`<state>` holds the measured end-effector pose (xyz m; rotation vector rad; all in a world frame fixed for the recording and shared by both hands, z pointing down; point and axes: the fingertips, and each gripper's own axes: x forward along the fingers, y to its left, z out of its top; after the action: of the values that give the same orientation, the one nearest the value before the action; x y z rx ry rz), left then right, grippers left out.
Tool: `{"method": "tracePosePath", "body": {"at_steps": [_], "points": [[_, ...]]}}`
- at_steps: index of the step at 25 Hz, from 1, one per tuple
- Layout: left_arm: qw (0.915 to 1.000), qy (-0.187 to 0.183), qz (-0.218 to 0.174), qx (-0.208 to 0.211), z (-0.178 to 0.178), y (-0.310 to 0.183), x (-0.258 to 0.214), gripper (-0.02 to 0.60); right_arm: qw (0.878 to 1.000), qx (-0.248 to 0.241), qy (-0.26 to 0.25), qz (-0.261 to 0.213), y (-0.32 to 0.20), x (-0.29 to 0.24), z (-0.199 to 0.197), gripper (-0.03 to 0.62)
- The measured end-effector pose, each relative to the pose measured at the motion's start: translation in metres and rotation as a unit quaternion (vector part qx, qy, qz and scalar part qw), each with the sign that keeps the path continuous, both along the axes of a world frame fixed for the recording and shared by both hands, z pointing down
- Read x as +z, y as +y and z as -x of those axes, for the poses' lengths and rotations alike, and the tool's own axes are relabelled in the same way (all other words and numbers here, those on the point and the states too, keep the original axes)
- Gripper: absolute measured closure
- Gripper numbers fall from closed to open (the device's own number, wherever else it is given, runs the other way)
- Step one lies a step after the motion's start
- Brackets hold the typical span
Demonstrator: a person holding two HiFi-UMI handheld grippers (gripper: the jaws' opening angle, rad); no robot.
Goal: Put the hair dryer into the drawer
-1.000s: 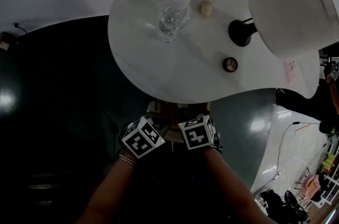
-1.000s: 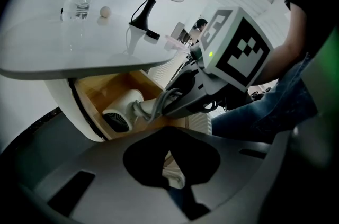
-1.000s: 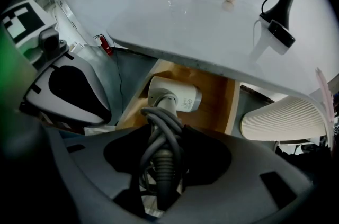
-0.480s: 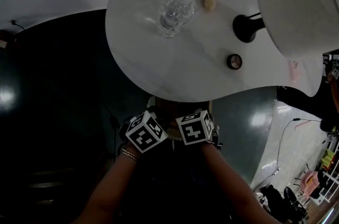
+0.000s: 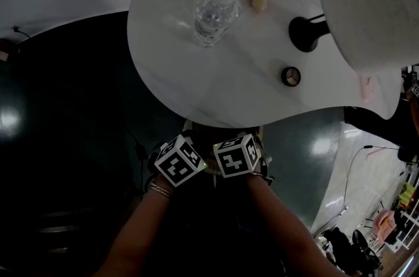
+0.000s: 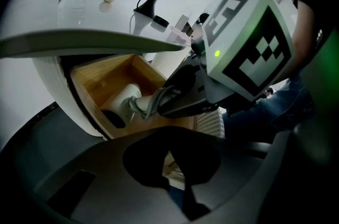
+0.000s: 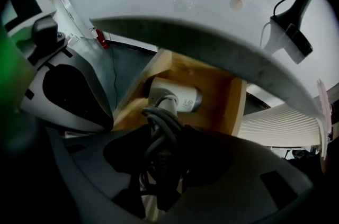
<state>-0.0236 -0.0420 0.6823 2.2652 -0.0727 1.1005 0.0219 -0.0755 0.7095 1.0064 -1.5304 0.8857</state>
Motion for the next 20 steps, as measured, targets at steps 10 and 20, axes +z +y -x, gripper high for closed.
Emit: {"method": "tracePosePath", "body": {"at_steps": [10, 20], "points": [[1.0000, -0.007, -0.006, -0.003, 0.002, -0.005, 0.003, 0.574, 1.000, -0.013, 0.017, -0.021, -0.009, 0.009, 0.004, 0.382], [0.9999, -0.011, -0.004, 0.010, -0.001, 0.001, 0.005, 0.574, 0.999, -0.027, 0.012, -0.033, -0.009, 0.021, 0.009, 0.376]]}}
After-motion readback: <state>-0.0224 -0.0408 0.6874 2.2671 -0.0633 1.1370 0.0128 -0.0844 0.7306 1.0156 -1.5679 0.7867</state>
